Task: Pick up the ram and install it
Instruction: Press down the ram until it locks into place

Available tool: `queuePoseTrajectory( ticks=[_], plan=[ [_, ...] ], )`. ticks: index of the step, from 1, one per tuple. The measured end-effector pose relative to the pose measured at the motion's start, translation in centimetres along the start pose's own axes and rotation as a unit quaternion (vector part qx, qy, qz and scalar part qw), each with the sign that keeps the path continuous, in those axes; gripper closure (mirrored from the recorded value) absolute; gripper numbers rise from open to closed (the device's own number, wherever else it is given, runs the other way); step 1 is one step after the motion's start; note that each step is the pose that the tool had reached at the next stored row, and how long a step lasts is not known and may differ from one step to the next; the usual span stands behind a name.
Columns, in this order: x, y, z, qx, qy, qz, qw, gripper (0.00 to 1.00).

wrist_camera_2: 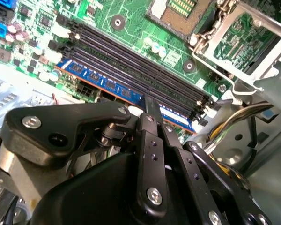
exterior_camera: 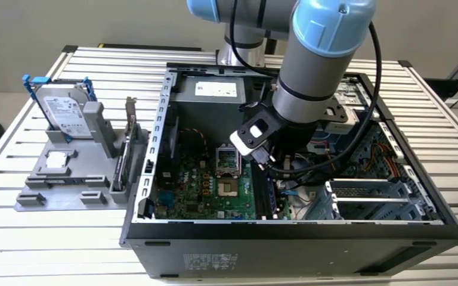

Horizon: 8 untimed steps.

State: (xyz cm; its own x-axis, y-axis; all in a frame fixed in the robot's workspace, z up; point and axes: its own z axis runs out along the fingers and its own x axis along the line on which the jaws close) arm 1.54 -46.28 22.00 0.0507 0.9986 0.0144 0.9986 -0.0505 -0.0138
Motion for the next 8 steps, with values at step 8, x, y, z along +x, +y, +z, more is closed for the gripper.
queuePoseTrajectory(
  ticks=[8],
  plan=[
    [0.00,0.00,0.14,0.0000,0.0002,0.000,1.0000,1.00]
  ],
)
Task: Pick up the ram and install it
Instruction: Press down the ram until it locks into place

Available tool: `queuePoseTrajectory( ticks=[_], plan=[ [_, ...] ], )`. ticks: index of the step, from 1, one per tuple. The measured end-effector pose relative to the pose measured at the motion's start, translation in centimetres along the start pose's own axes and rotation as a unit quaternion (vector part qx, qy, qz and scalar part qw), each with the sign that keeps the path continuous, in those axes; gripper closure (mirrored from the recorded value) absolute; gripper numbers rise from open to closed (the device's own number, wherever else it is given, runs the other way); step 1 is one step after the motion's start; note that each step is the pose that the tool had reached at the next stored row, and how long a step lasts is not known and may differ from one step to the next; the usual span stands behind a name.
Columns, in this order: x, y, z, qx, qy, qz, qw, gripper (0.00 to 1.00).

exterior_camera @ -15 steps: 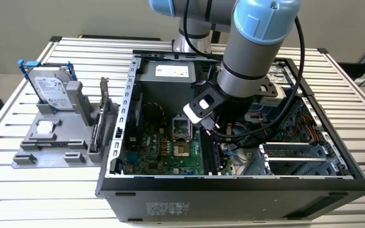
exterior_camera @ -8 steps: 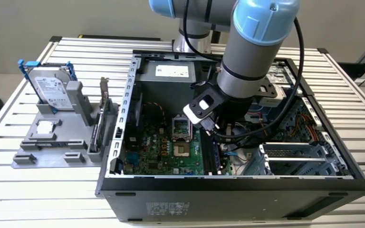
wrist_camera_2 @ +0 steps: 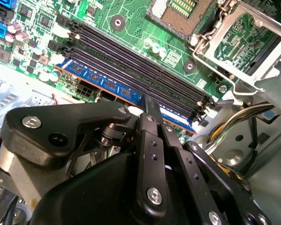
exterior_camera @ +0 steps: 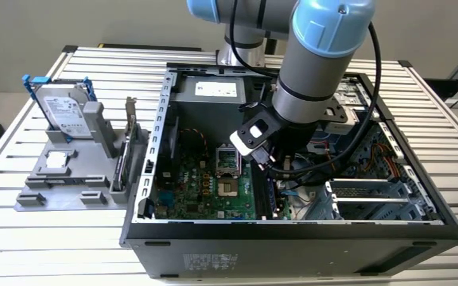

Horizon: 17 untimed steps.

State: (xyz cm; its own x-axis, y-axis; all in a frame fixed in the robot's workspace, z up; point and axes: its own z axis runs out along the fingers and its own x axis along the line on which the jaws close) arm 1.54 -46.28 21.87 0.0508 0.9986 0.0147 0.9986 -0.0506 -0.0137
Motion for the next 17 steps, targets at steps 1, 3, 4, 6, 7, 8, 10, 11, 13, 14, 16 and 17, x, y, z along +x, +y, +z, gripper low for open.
queuePoseTrajectory(
  ticks=[1,3,4,6,7,8,10,11,13,14,16,17],
  plan=[
    [0.00,0.00,0.00,0.0000,0.0000,0.000,1.0000,1.00],
    [0.00,0.00,0.00,0.0000,0.0000,0.000,1.0000,1.00],
    [0.00,0.00,0.00,0.0000,0.0000,0.000,1.0000,1.00],
    [0.00,0.00,0.00,0.0000,0.0000,0.000,1.0000,1.00],
    [0.00,0.00,0.00,0.0000,0.0000,0.000,1.0000,1.00],
    [0.00,0.00,0.01,0.0000,0.0000,0.000,1.0000,1.00],
    [0.00,0.00,0.01,0.0000,0.0000,0.000,1.0000,1.00],
    [0.00,0.00,0.01,0.0000,0.0000,0.000,1.0000,1.00],
    [0.00,0.00,0.01,0.0000,0.0000,0.000,1.0000,1.00],
    [0.00,0.00,0.01,0.0000,0.0000,0.000,1.0000,1.00],
    [0.00,0.00,0.01,0.0000,0.0000,0.000,1.0000,1.00],
    [0.00,0.00,0.01,0.0000,0.0000,0.000,1.0000,1.00]
  ],
)
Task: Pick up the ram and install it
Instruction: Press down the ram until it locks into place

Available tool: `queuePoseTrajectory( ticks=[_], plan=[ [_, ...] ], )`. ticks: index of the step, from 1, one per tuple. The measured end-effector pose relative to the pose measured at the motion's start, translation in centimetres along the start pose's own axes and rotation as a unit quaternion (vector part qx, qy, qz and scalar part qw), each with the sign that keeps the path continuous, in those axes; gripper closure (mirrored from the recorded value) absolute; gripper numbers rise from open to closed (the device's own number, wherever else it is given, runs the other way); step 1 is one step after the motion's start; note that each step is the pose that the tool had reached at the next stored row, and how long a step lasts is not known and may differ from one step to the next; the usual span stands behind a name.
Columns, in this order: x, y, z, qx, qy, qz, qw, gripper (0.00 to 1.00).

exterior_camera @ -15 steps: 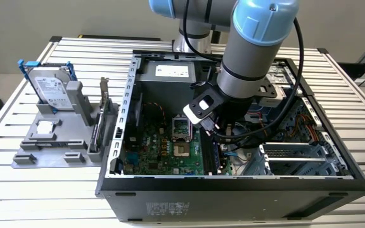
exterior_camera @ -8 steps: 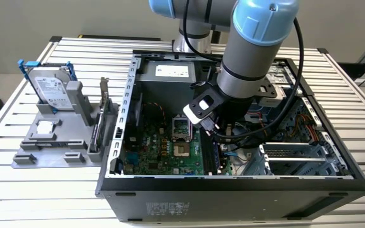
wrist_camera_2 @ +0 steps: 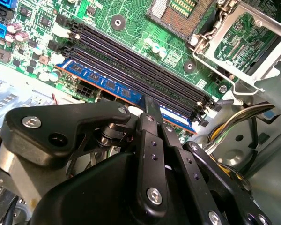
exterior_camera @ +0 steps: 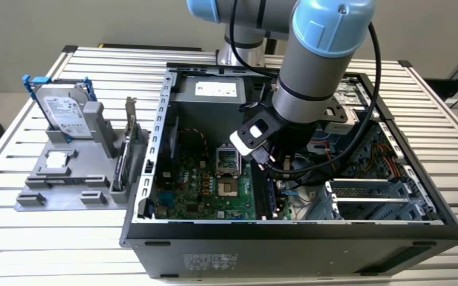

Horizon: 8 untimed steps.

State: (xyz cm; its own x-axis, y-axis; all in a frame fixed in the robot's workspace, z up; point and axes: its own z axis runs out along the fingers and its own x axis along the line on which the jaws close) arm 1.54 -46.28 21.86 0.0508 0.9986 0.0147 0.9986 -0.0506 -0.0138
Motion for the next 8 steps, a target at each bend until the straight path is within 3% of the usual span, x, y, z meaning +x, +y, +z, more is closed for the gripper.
queuePoseTrajectory(
  ticks=[8],
  plan=[
    [0.00,0.00,0.01,0.0000,0.0000,0.000,1.0000,1.00]
  ],
)
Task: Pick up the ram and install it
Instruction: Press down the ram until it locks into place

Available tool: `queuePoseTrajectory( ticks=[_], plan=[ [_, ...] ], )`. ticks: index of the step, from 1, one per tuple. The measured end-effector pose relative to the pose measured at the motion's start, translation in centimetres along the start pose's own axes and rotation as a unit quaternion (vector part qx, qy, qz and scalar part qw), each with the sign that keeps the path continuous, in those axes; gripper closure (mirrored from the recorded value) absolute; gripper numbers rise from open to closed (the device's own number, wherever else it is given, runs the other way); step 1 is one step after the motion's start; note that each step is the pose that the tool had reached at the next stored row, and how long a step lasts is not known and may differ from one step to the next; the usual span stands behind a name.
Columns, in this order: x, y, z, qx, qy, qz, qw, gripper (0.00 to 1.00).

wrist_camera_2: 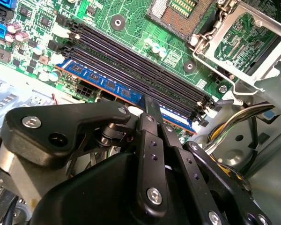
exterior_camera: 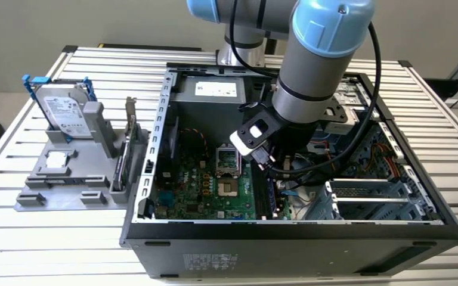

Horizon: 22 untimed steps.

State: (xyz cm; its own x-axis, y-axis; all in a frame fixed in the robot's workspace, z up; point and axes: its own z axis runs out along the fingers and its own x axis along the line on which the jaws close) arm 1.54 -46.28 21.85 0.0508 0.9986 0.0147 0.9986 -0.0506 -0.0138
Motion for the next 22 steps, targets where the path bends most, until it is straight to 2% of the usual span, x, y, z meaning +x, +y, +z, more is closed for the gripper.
queuePoseTrajectory(
  ticks=[22],
  plan=[
    [0.00,0.00,0.01,0.0000,0.0000,0.000,1.0000,1.00]
  ],
)
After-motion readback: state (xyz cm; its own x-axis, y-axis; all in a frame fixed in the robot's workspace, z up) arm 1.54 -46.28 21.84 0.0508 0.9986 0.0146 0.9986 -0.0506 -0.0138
